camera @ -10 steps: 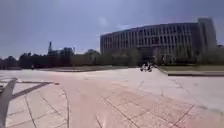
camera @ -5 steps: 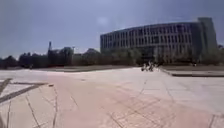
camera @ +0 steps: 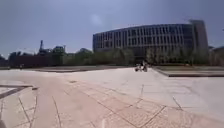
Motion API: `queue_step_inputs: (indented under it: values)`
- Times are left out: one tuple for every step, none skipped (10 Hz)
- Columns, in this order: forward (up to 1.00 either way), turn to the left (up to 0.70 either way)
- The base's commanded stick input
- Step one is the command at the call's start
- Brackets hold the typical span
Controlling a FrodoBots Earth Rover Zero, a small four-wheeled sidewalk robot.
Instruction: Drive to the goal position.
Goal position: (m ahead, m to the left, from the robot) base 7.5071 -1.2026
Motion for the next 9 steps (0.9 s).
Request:
queue_step_inputs:
  values:
    - [0.76,-0.02]
    - [0.76,-0.02]
    - [0.76,-0.02]
    - [0.76,-0.02]
    - [0.76,-0.02]
    - [0.76,-0.02]
    - [0.76,-0.02]
    - [0.76,-0.02]
    - [0.76,-0.02]
